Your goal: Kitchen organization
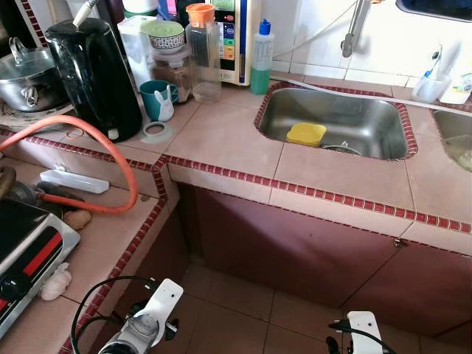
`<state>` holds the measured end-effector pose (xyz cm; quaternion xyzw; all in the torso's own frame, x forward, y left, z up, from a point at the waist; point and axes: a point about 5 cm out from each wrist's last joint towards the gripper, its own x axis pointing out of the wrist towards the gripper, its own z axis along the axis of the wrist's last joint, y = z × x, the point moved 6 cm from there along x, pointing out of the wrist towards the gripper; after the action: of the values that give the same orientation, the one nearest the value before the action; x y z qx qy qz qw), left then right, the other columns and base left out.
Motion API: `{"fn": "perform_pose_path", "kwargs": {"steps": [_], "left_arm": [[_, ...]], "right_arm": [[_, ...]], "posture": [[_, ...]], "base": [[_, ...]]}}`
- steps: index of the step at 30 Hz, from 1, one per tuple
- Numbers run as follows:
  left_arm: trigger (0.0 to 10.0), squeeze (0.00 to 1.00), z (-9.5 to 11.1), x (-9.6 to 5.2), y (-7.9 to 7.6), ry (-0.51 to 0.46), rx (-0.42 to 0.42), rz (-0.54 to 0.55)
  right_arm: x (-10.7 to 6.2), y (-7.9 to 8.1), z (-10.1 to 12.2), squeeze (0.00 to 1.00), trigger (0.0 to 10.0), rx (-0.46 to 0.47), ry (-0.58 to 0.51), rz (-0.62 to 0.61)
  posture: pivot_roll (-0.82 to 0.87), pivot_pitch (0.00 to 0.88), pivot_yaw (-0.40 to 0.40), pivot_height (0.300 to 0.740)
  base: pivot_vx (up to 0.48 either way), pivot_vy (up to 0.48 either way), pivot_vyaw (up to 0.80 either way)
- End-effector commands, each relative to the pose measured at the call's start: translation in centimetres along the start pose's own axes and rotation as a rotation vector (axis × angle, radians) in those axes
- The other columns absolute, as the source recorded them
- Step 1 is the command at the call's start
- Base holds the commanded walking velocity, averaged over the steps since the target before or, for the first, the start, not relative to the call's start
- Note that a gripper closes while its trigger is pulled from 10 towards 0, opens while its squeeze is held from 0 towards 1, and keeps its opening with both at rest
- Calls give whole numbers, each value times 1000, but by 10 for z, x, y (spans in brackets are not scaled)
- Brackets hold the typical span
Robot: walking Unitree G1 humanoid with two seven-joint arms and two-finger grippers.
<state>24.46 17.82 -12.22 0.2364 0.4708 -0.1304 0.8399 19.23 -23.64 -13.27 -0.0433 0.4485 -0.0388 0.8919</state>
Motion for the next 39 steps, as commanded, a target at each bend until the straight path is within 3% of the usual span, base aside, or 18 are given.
{"fn": "perform_pose_path", "kwargs": {"steps": [1, 8, 10, 13, 15, 19, 22, 26, 39], "left_arm": [[10000, 0, -6, -1, 3, 13, 8, 1], [10000, 0, -10, -1, 3, 24, -9, -4], [10000, 0, -9, -1, 3, 27, -122, 2], [10000, 0, -6, 0, 0, 30, -225, -3], [10000, 0, -4, 0, 0, 27, -241, -2], [10000, 0, 6, 1, -1, 3, -213, -11], [10000, 0, 18, 1, -2, -28, -130, -21], [10000, 0, 24, 1, -3, -37, -111, -27], [10000, 0, 17, 1, -4, -25, -99, -27]], "right_arm": [[0, -3, -2, 0, 10000, -5, 10, -9], [-1, -6, -7, 0, 10000, -20, 33, -20], [-1, -5, -7, 0, 10000, -15, 34, -21], [0, -3, -8, 0, 10000, -18, 45, -20], [0, -2, -7, 0, 10000, -16, 48, -23], [3, -1, 2, 0, 10000, 15, 31, -31], [5, 2, 11, 0, 10000, 20, 6, -23], [5, 2, 11, 0, 10000, 23, 13, -25], [1, -4, -4, 0, 10000, 18, 50, -39]], "posture": [[21, 0, 34, 740], [15, 0, 31, 740], [13, 0, 31, 740], [3, 0, 31, 740], [-4, 0, 33, 740], [-9, 0, 34, 740], [-13, 0, 36, 740], [-14, 0, 36, 740], [-16, 0, 38, 740]], "base": [[0, 0, 0], [0, 0, 0], [0, 0, 0], [0, 0, 0], [0, 0, 0], [0, 0, 0], [0, 0, 0], [0, 0, 0], [0, 0, -627]]}}
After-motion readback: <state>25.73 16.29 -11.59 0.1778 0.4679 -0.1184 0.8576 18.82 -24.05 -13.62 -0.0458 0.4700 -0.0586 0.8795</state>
